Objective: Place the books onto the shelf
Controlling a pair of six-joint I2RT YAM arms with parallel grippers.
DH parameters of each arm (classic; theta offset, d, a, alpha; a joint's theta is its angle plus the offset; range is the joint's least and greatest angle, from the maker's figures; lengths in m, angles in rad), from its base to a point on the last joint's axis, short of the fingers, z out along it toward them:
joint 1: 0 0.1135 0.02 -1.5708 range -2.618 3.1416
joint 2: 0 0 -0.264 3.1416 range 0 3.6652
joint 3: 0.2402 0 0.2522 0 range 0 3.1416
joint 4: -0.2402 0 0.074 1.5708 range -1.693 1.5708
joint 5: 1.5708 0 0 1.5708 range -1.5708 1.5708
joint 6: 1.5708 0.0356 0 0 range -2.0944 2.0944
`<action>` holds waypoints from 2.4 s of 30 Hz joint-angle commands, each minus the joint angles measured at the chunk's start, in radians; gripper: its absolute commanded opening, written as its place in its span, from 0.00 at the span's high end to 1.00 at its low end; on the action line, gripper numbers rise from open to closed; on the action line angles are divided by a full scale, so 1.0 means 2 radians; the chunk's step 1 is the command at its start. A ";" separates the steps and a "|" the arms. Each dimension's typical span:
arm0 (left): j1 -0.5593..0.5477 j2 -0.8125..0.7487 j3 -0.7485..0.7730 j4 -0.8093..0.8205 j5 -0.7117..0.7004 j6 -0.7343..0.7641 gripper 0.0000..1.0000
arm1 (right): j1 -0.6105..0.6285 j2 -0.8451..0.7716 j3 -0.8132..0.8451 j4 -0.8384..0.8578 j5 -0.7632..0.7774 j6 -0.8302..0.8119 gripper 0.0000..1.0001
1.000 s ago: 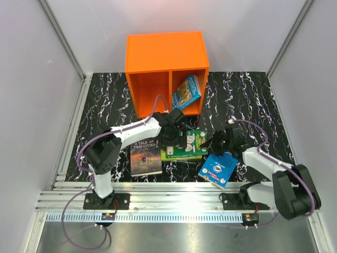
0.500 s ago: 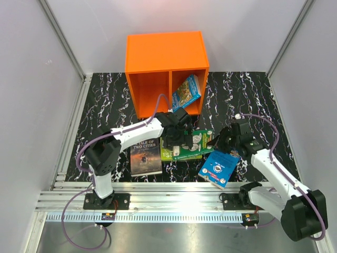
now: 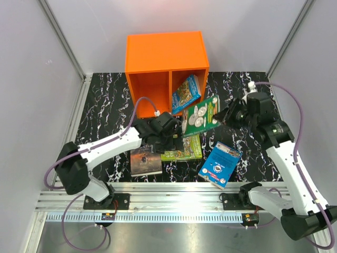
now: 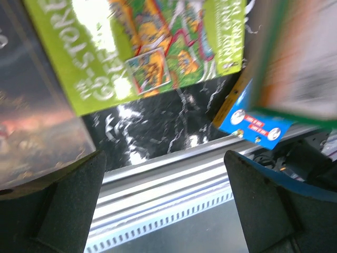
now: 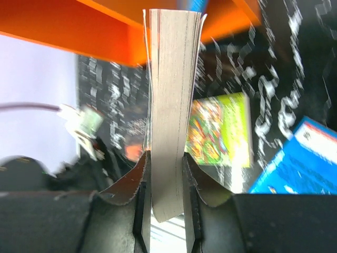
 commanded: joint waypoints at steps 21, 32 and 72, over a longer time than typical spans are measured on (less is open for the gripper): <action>0.000 -0.223 -0.127 -0.113 -0.089 -0.061 0.01 | 0.015 0.229 0.266 0.024 0.038 -0.075 1.00; 0.001 -0.296 -0.161 -0.154 -0.096 -0.093 0.01 | 0.062 0.305 0.306 0.050 0.101 -0.064 1.00; 0.001 -0.501 -0.232 -0.307 -0.103 -0.167 0.01 | 0.119 0.445 0.321 0.165 0.318 -0.015 1.00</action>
